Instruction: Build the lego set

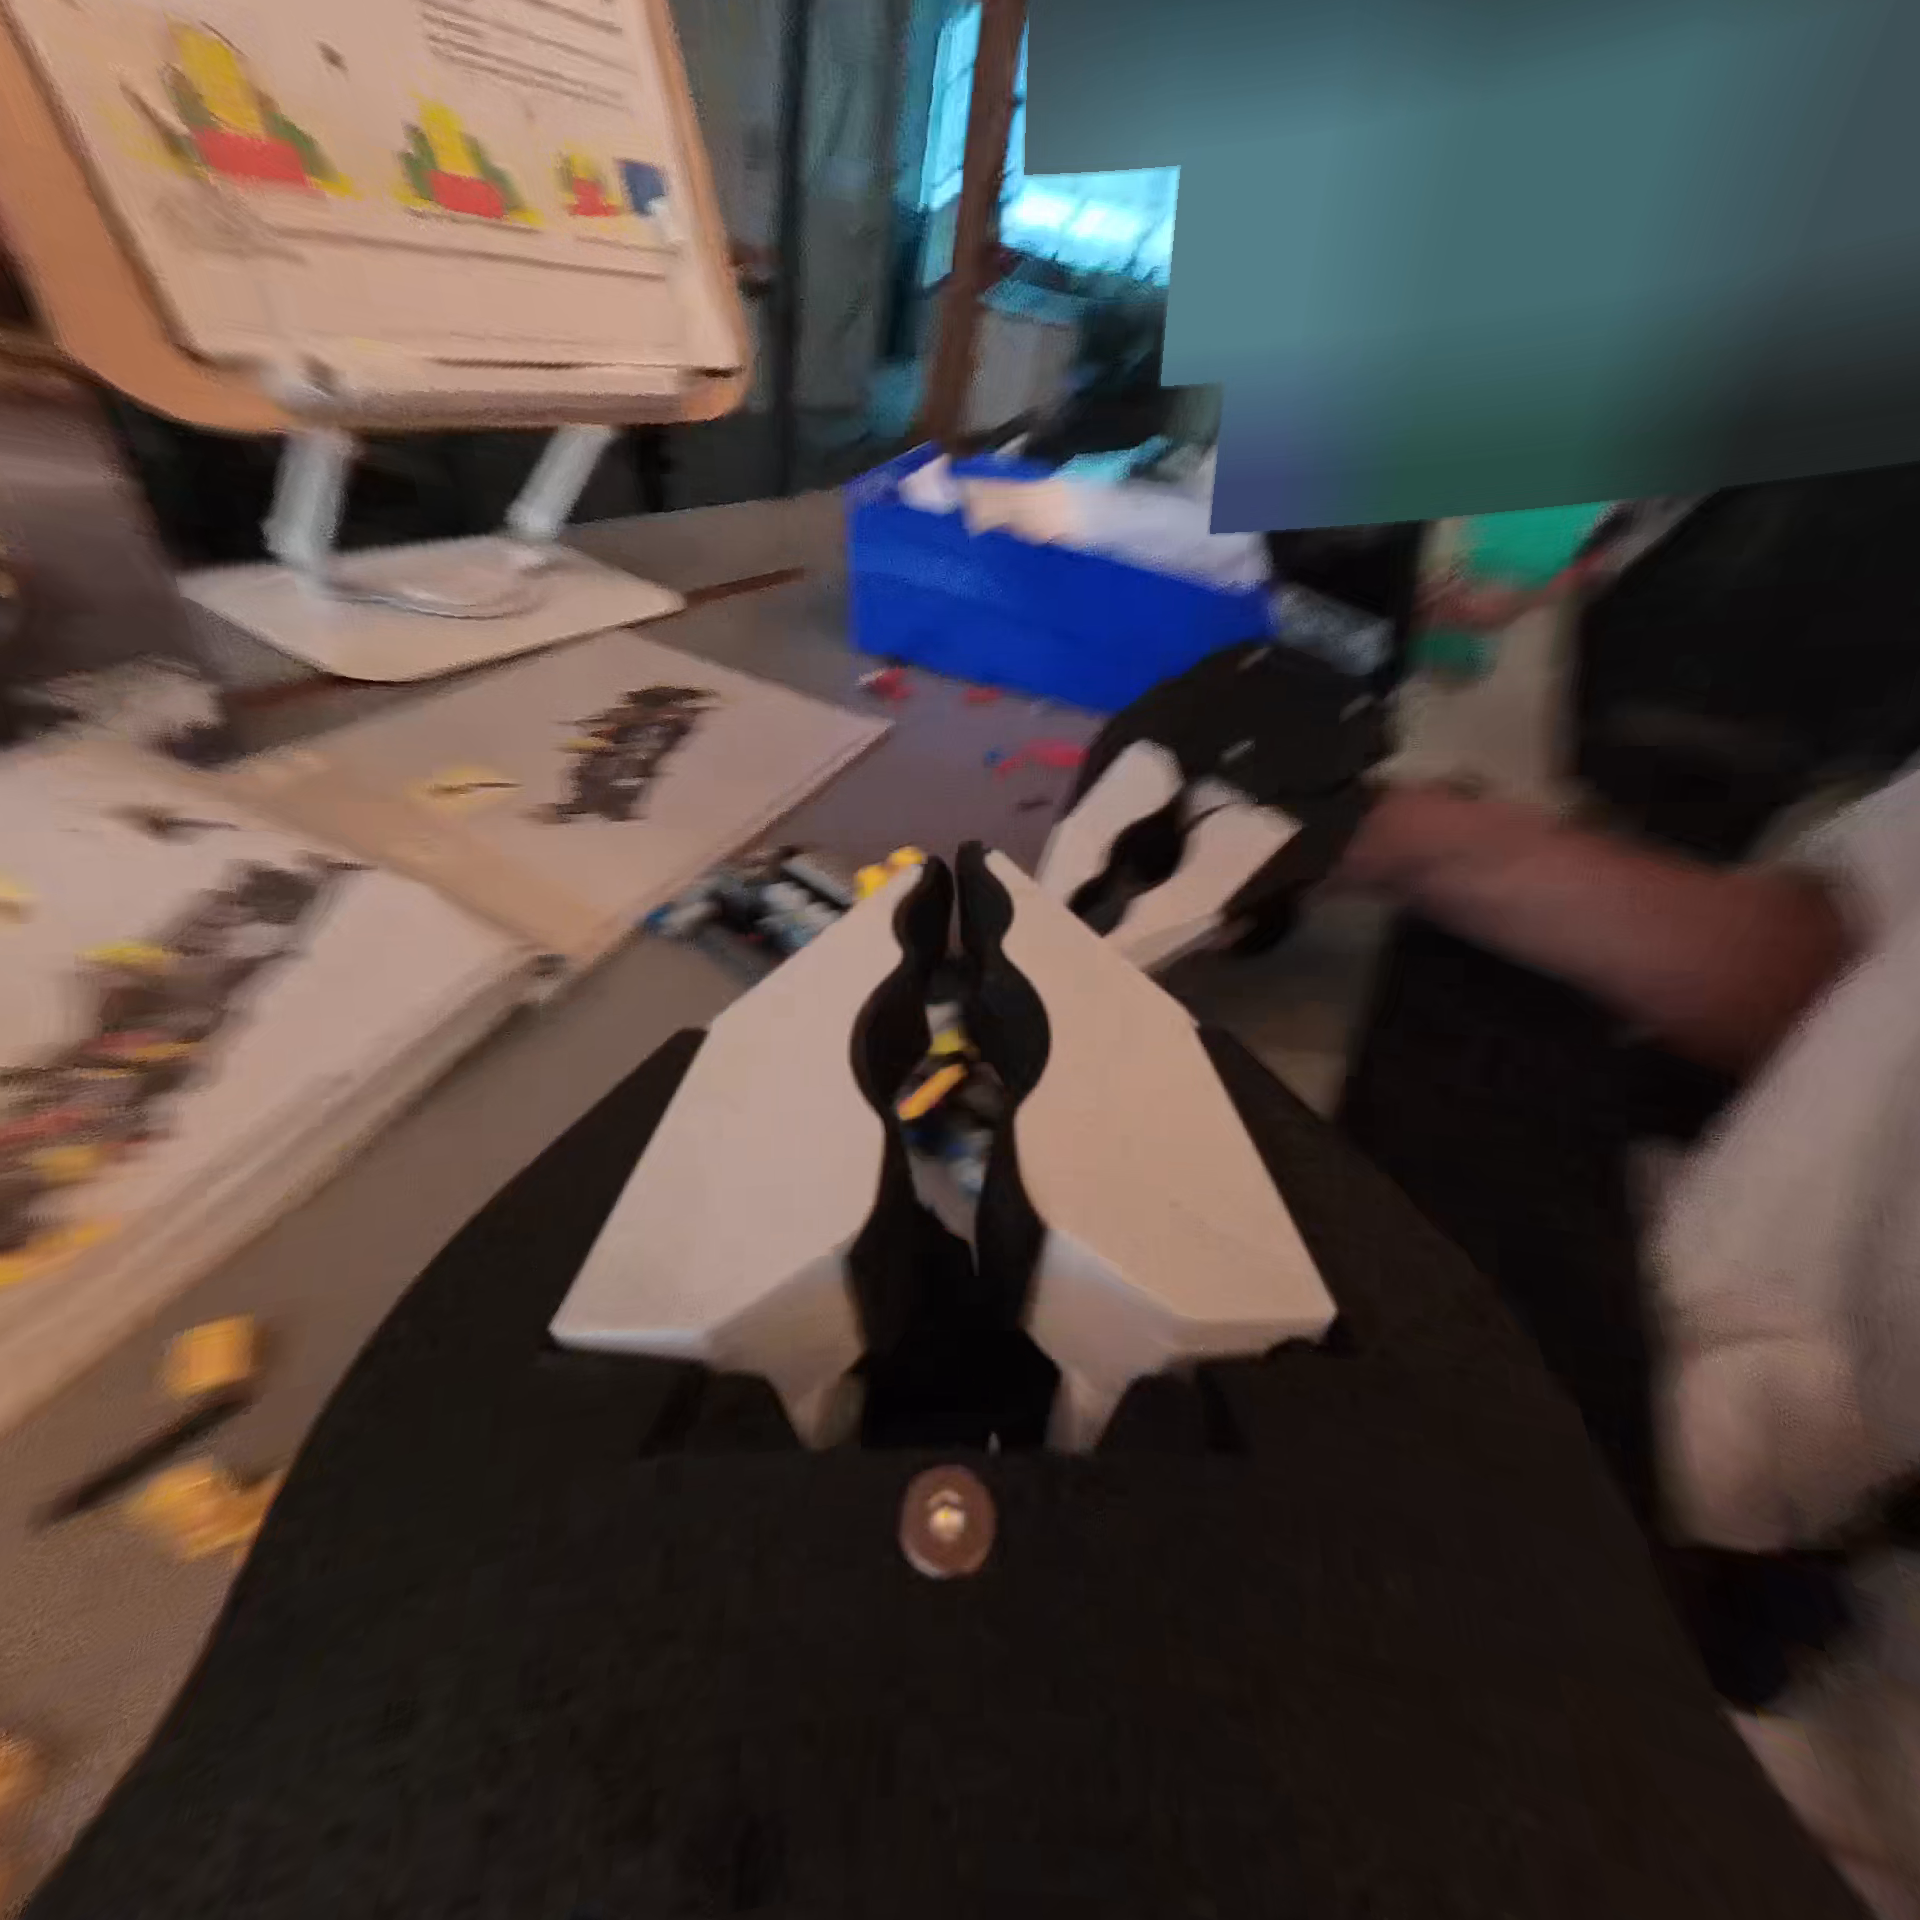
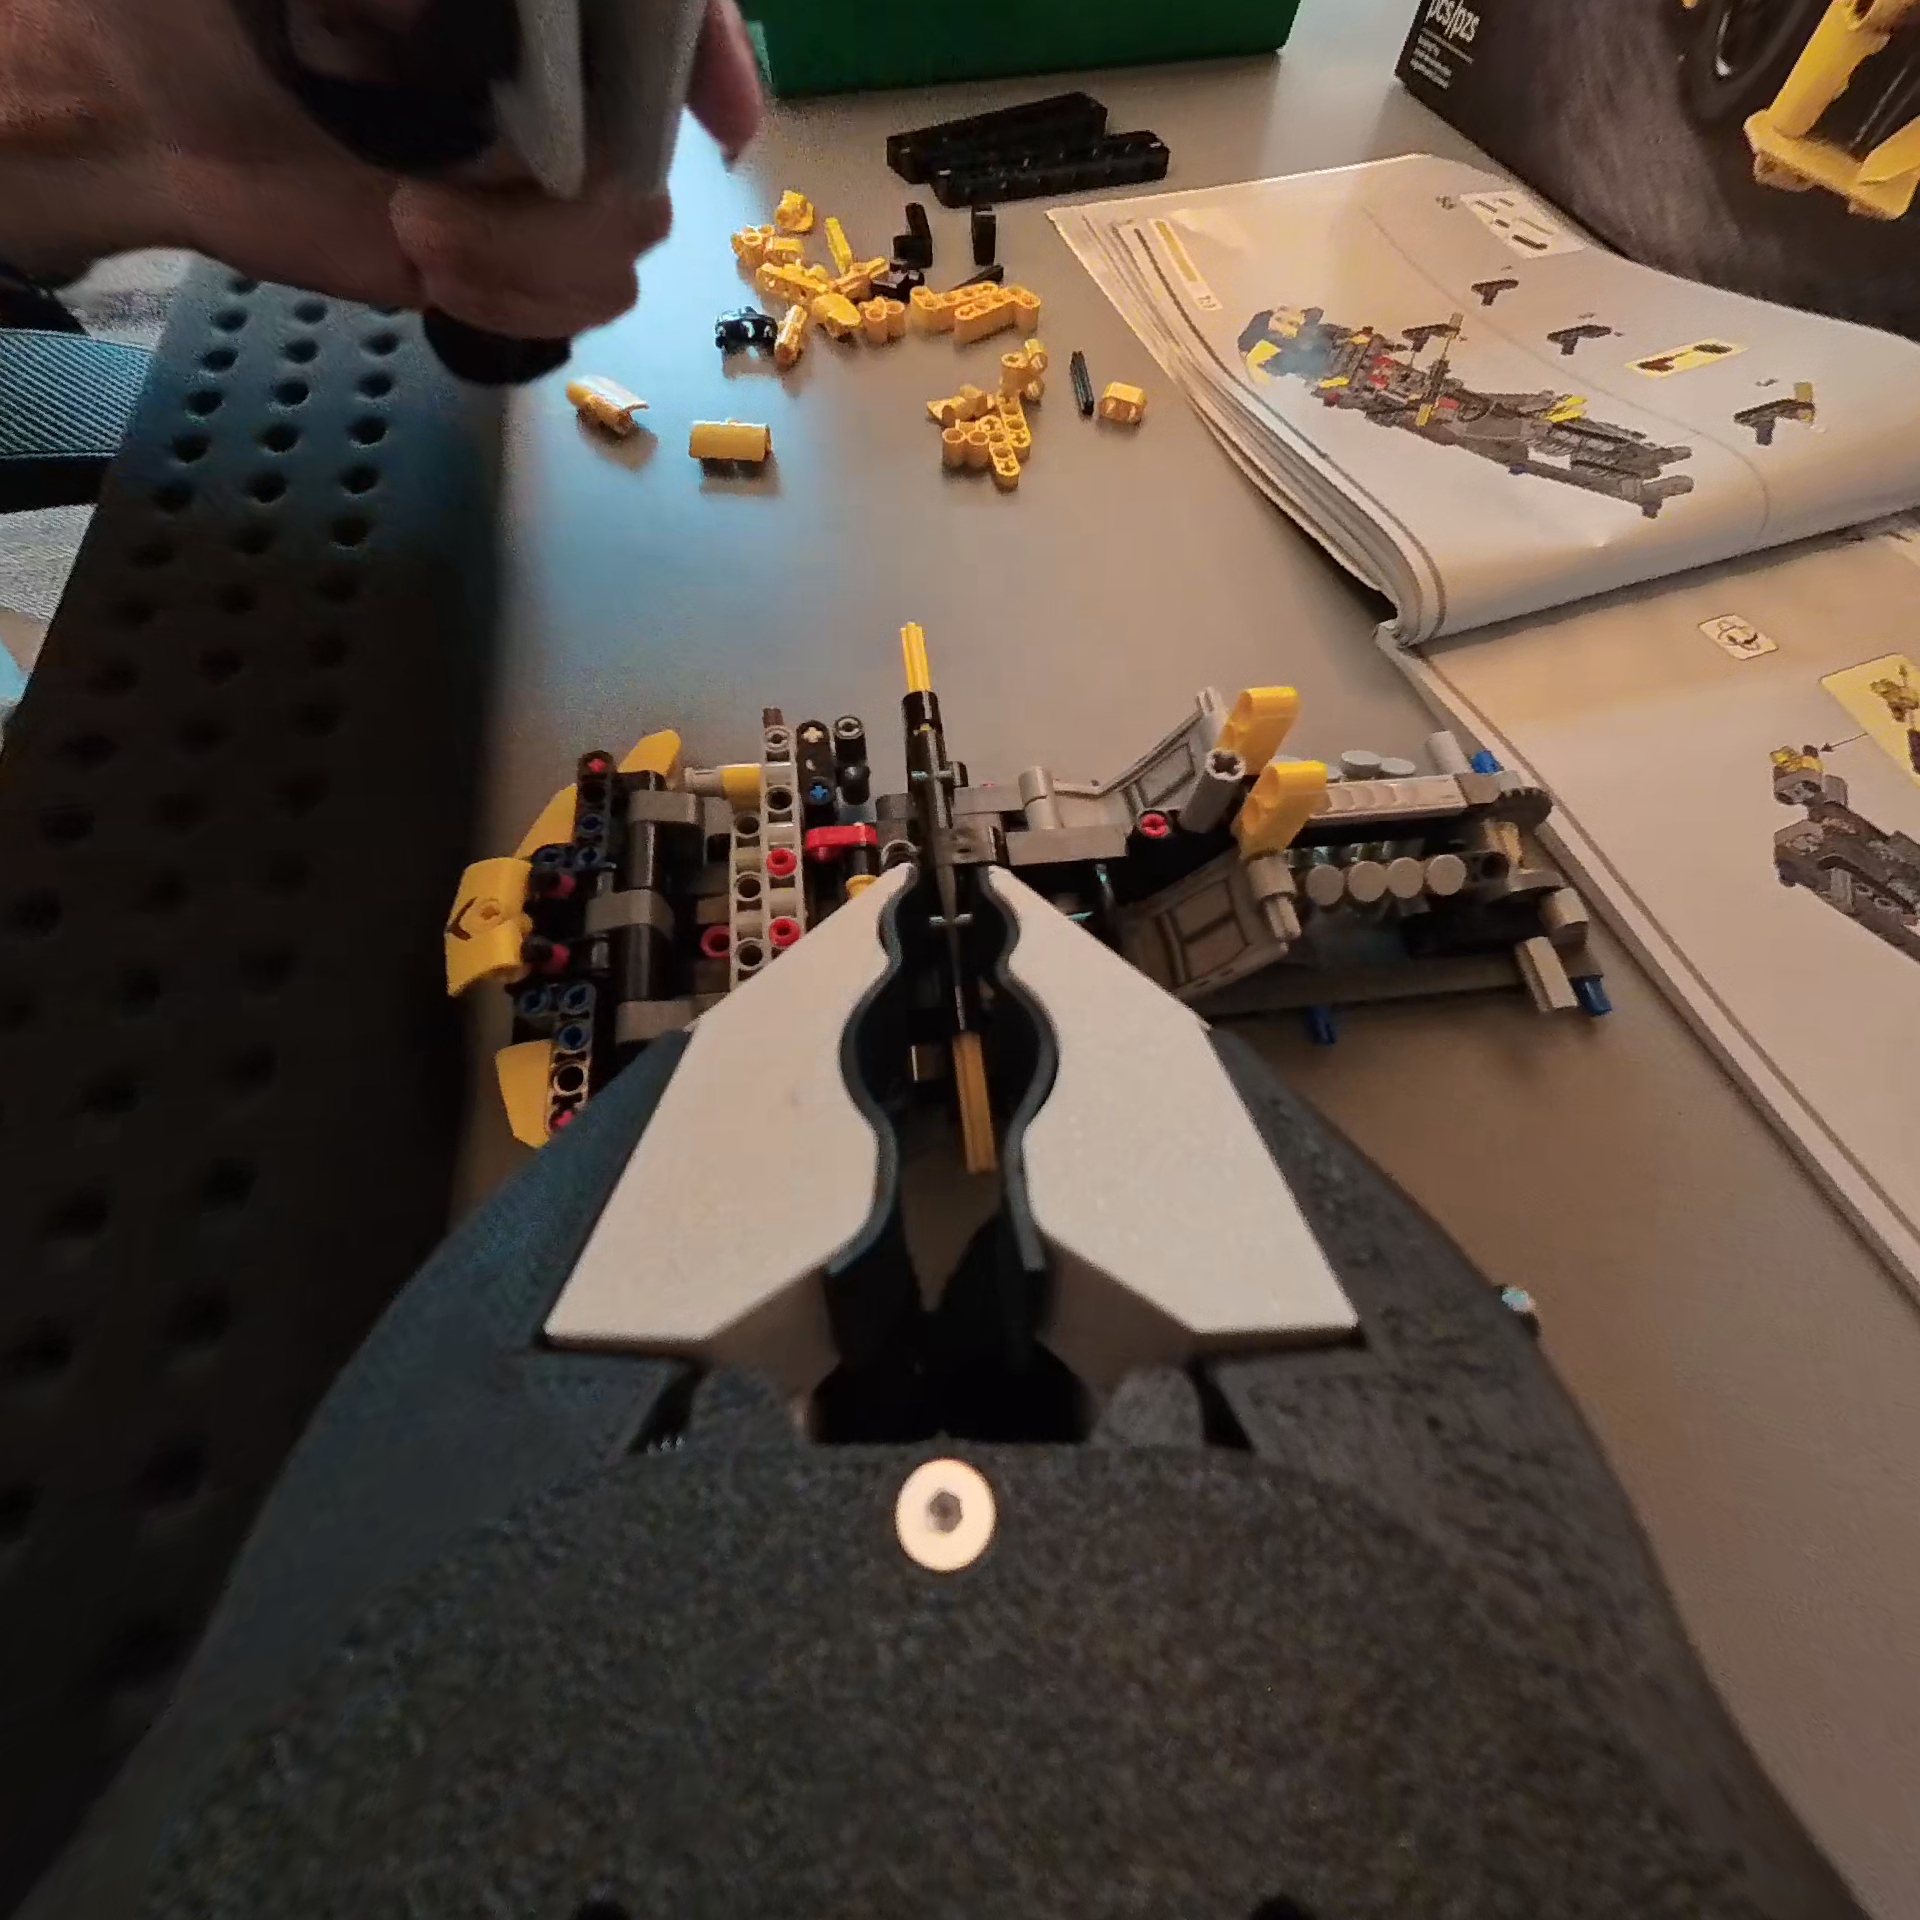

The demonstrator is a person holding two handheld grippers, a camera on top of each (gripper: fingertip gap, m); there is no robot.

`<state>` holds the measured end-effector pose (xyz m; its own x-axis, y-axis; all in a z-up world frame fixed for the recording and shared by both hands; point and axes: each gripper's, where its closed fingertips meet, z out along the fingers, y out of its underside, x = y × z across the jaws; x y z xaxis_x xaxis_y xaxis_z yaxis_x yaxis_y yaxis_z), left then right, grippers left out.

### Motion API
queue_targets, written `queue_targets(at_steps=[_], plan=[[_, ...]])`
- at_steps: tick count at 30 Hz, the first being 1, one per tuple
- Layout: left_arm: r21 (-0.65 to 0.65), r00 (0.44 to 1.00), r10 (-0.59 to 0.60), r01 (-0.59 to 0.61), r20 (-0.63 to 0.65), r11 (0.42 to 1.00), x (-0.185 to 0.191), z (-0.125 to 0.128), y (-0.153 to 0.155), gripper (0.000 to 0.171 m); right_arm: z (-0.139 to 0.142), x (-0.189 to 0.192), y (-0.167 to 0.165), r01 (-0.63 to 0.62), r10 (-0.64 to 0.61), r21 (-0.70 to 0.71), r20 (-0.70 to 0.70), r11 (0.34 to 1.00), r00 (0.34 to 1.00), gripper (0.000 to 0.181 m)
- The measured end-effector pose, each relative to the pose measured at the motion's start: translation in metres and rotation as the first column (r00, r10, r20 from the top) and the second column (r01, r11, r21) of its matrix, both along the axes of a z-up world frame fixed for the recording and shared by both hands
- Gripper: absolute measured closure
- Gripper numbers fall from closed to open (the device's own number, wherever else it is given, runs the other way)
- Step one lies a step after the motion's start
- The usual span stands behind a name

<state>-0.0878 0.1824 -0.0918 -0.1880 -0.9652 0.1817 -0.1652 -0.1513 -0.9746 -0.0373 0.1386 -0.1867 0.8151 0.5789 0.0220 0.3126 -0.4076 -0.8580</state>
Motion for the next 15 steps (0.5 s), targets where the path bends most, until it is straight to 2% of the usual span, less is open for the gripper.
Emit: queue_targets(at_steps=[2,3,6,8,9,12,13,15], plan=[[0.247,0.993,0.115,-0.106,-0.025,0.963,0.0,-0.001,0.005,0.171,0.0,0.0,0.0,0.0,0.0,0.004,0.005,1.0,1.0,0.173],[0.323,0.985,0.173,-0.156,-0.025,0.934,-0.001,0.001,0.008,0.171,0.0,0.0,0.001,0.0,0.0,0.005,0.008,1.0,1.0,0.173],[0.411,0.959,0.273,-0.222,-0.07,0.884,-0.004,-0.002,0.013,0.167,0.0,-0.001,0.001,-0.002,0.001,0.012,0.017,1.0,1.0,0.173],[0.392,0.95,0.304,-0.252,-0.074,0.885,-0.007,-0.003,0.014,0.149,0.0,-0.001,0.001,-0.001,0.001,0.016,0.022,1.0,1.0,0.173],[0.376,0.948,0.309,-0.261,-0.071,0.889,-0.009,-0.003,0.014,0.147,0.0,-0.001,0.001,-0.001,0.0,0.018,0.025,1.0,1.0,0.173],[0.359,0.94,0.308,-0.24,-0.145,0.902,-0.016,-0.014,0.007,0.154,0.0,-0.001,0.001,0.001,-0.001,0.024,0.029,1.0,1.0,0.174],[0.331,0.927,0.317,-0.241,-0.199,0.912,-0.019,-0.022,0.006,0.168,0.0,-0.001,0.001,0.001,-0.002,0.025,0.029,1.0,1.0,0.173],[0.197,0.916,0.287,-0.237,-0.281,0.951,-0.022,-0.035,0.0,0.171,0.0,-0.002,0.002,0.003,-0.004,0.028,0.03,1.0,1.0,0.173]])
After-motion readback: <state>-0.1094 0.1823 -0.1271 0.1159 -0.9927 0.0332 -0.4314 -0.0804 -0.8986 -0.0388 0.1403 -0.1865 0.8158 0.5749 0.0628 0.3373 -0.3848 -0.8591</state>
